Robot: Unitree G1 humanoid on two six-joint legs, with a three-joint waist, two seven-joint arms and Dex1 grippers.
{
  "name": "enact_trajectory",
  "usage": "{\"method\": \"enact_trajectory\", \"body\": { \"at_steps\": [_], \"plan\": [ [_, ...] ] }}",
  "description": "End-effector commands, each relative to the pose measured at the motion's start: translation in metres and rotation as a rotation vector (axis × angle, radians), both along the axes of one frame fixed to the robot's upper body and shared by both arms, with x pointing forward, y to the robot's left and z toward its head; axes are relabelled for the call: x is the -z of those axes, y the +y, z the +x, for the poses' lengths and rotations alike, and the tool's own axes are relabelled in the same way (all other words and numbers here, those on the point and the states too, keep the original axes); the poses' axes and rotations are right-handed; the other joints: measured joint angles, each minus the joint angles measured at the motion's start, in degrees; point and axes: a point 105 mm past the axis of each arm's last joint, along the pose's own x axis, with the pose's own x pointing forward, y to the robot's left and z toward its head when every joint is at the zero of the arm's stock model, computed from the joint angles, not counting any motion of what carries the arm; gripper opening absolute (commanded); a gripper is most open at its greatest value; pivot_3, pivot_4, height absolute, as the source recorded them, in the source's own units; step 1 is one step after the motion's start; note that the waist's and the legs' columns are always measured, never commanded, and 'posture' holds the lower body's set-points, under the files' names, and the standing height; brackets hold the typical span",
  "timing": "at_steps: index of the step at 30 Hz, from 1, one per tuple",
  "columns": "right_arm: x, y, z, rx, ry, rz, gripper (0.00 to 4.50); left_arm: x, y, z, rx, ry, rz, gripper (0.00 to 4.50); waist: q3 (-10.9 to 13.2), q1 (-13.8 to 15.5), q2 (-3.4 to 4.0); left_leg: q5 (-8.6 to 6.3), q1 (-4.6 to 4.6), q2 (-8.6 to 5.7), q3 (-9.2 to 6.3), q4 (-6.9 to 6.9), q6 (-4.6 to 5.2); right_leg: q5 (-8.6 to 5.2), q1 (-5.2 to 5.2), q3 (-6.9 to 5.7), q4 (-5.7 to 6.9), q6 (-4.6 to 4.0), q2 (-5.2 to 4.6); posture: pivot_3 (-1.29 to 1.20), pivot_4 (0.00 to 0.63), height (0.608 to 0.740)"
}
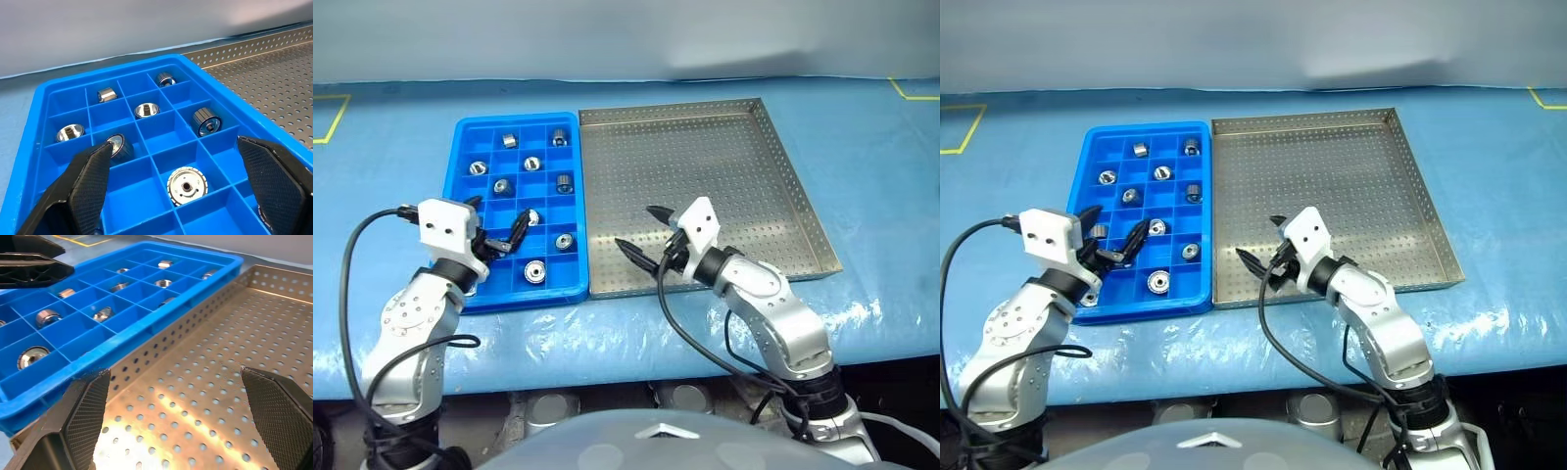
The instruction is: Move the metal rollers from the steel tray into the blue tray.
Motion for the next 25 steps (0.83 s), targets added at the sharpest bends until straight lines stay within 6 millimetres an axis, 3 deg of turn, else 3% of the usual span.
{"method": "enact_trajectory", "body": {
  "at_steps": [1,8,25],
  "plan": [
    [-0.011,-0.013,0.001,0.046,-0.051,0.005,4.5,-0.002,-0.011,0.008,0.046,-0.044,0.028,4.43,0.0,-0.13,0.01,0.0,0.0,0.0,0.0,0.0,0.0,0.0,0.0,0.0,0.0,0.0,0.0,-0.08,0.15,0.74],
    [-0.011,-0.026,0.006,0.124,-0.054,0.018,4.5,0.003,-0.014,0.01,0.055,-0.043,0.039,4.43,0.0,-1.12,0.01,-0.01,-0.01,0.02,0.02,-0.02,0.01,0.0,-0.02,0.03,0.0,0.0,0.03,-0.09,0.15,0.74],
    [-0.011,-0.019,0.007,0.117,-0.067,0.008,4.5,0.009,-0.018,0.007,0.078,-0.025,0.041,4.43,0.0,-1.18,0.01,0.0,-0.01,0.02,0.02,-0.01,0.01,0.0,-0.01,0.04,0.0,0.0,0.03,-0.08,0.15,0.74]
  ]
}}
